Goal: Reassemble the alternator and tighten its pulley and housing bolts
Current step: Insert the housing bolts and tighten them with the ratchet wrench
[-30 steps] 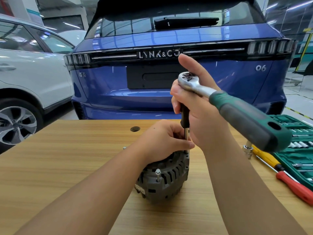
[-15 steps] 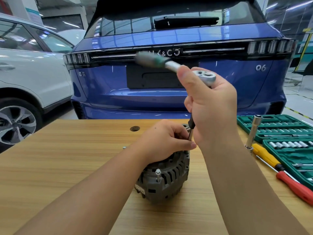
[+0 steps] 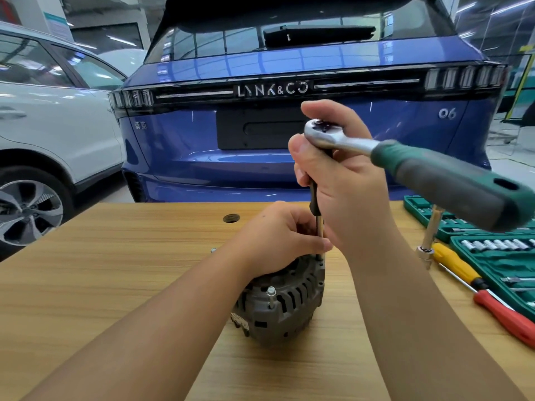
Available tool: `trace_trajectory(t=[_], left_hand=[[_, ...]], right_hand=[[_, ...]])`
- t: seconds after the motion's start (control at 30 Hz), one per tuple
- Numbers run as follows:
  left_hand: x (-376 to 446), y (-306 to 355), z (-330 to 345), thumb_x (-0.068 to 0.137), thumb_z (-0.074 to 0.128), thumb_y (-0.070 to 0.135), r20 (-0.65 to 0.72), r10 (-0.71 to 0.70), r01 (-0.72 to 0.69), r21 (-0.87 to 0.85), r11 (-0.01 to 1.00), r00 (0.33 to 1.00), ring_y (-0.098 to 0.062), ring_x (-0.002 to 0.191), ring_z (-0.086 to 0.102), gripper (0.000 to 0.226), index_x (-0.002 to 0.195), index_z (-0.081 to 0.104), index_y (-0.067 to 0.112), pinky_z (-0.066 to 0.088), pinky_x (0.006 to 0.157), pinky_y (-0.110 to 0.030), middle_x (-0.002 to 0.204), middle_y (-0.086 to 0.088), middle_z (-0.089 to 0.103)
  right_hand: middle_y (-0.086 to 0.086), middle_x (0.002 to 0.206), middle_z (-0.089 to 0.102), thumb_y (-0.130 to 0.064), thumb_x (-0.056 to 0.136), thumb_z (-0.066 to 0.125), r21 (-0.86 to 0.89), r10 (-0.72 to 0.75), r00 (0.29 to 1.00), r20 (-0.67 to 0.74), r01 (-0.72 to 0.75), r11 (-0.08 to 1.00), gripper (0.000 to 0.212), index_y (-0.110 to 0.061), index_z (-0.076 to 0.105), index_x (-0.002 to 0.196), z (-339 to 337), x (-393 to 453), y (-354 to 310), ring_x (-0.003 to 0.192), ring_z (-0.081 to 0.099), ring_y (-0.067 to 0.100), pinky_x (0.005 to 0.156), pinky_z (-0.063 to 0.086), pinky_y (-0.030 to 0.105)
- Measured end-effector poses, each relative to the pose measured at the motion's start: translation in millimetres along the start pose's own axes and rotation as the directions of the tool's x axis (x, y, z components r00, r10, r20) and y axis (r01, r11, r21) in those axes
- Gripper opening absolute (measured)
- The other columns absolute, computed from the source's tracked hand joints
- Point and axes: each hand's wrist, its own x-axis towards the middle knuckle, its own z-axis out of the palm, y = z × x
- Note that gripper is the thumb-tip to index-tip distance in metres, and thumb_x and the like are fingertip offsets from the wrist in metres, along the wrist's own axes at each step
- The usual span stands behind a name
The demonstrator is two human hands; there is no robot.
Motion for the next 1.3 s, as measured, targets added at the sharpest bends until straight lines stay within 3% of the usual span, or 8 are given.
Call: trace_trajectory(t=[0.17,0.27,0.37,0.47,0.63,0.87,1.1,1.3], left_hand=[[-0.4,0.6,0.0,0.09,0.075,0.039,0.0,-0.021,0.021,0.006,1.0,1.0,-0.003,0.077,0.068,0.007,0.092,0.075,0.033,0.051,0.072,-0.028,0.085,0.013,0.075],[0.5,-0.7,0.5,0.088,0.077,0.04,-0.022,-0.029,0.029,0.006,1.0,0.999,-0.002,0.074,0.067,0.008,0.086,0.073,0.034,0.047,0.068,-0.027,0.081,0.014,0.073],[0.7,-1.6,1.3,0.087,0.078,0.041,-0.024,-0.025,0.025,-0.002,1.0,0.999,-0.004,0.075,0.068,0.008,0.084,0.073,0.035,0.049,0.071,-0.029,0.082,0.012,0.073],[0.7,-1.8,1.2,0.082,0.081,0.043,-0.042,-0.025,0.023,-0.055,0.998,0.999,-0.007,0.079,0.069,0.01,0.082,0.072,0.038,0.053,0.073,-0.032,0.084,0.009,0.073],[4.0,-2.1,2.3,0.087,0.077,0.048,-0.013,-0.017,0.018,0.053,0.998,1.0,0.001,0.078,0.066,0.01,0.088,0.074,0.038,0.055,0.069,-0.027,0.085,0.018,0.072],[3.8,-4.5,0.0,0.086,0.078,0.048,-0.005,-0.026,0.026,0.023,0.999,1.0,0.002,0.075,0.067,0.009,0.089,0.07,0.043,0.048,0.065,-0.024,0.083,0.018,0.073],[1.3,-2.3,-0.5,0.09,0.076,0.041,0.0,-0.017,0.017,0.007,1.0,1.0,-0.001,0.077,0.068,0.006,0.091,0.075,0.035,0.052,0.072,-0.028,0.084,0.014,0.074],[1.0,0.0,0.0,0.089,0.076,0.042,-0.017,-0.057,0.058,0.007,0.998,0.998,0.001,0.076,0.067,0.008,0.09,0.074,0.034,0.047,0.068,-0.026,0.083,0.015,0.073]], right_hand=[[-0.001,0.071,0.061,-0.009,0.079,0.058,0.168,0.179,0.979,0.099,-0.193,0.967,0.043,-0.033,0.061,0.115,-2.6,7.9,-11.3,0.061,0.05,0.02,0.065,0.043,0.033],[0.005,0.069,0.066,-0.025,0.064,0.062,0.298,0.342,0.929,0.145,-0.37,0.88,0.047,-0.023,0.06,0.111,-6.0,17.1,-16.3,0.06,0.05,0.026,0.065,0.038,0.036],[0.009,0.078,0.063,-0.037,0.084,0.056,0.36,0.352,0.933,0.08,-0.356,0.862,0.041,-0.016,0.059,0.12,-4.7,11.5,-14.8,0.066,0.049,0.026,0.07,0.039,0.034],[0.001,0.069,0.061,-0.039,0.082,0.07,0.404,0.348,0.937,-0.024,-0.31,0.861,0.036,-0.013,0.062,0.106,0.0,6.1,-14.8,0.058,0.049,0.018,0.058,0.043,0.026],[0.005,0.064,0.037,-0.028,0.084,0.079,0.139,0.265,0.931,-0.25,-0.236,0.962,0.024,-0.011,0.062,0.084,-6.2,3.4,-13.1,0.057,0.026,0.024,0.05,0.026,0.03],[-0.004,0.077,0.061,-0.008,0.083,0.071,0.327,0.27,0.958,0.098,-0.287,0.9,0.026,-0.023,0.067,0.105,-14.0,4.0,-5.2,0.065,0.051,0.012,0.063,0.044,0.024],[0.0,0.087,0.064,-0.002,0.095,0.061,0.124,0.016,0.999,0.035,-0.021,0.992,0.037,-0.03,0.062,0.118,-2.9,0.0,-1.8,0.071,0.054,0.017,0.067,0.048,0.029],[0.002,0.078,0.066,-0.018,0.073,0.053,0.24,0.272,0.949,0.162,-0.305,0.921,0.039,-0.03,0.058,0.109,-4.9,12.9,-19.1,0.062,0.052,0.023,0.063,0.04,0.038]])
